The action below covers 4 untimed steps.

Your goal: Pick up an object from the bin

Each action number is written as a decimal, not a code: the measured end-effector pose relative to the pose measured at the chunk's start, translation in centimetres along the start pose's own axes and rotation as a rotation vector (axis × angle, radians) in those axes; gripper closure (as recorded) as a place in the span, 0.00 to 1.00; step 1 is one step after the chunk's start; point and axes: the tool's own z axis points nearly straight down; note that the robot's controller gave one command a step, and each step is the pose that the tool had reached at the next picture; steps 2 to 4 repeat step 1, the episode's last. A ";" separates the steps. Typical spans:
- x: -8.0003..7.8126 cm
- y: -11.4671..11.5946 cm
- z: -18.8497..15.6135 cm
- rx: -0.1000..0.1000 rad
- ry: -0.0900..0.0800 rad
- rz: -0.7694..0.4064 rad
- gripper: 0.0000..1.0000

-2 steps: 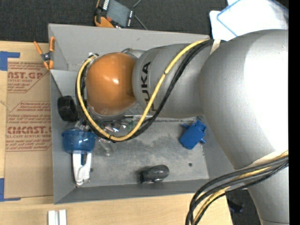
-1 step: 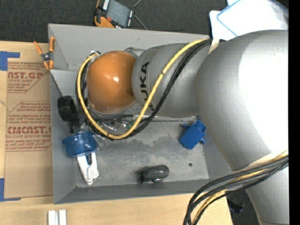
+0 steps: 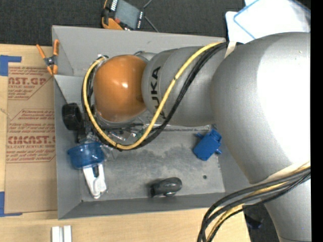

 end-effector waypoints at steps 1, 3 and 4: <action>0.1 0.2 -1.0 -0.004 0.003 0.000 1.00; 0.1 0.2 -1.0 -0.004 0.003 0.000 1.00; 0.1 0.2 -1.0 -0.004 0.003 0.000 1.00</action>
Offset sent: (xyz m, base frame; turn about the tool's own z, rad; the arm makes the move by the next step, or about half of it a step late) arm -0.0006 0.0001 0.0515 0.0005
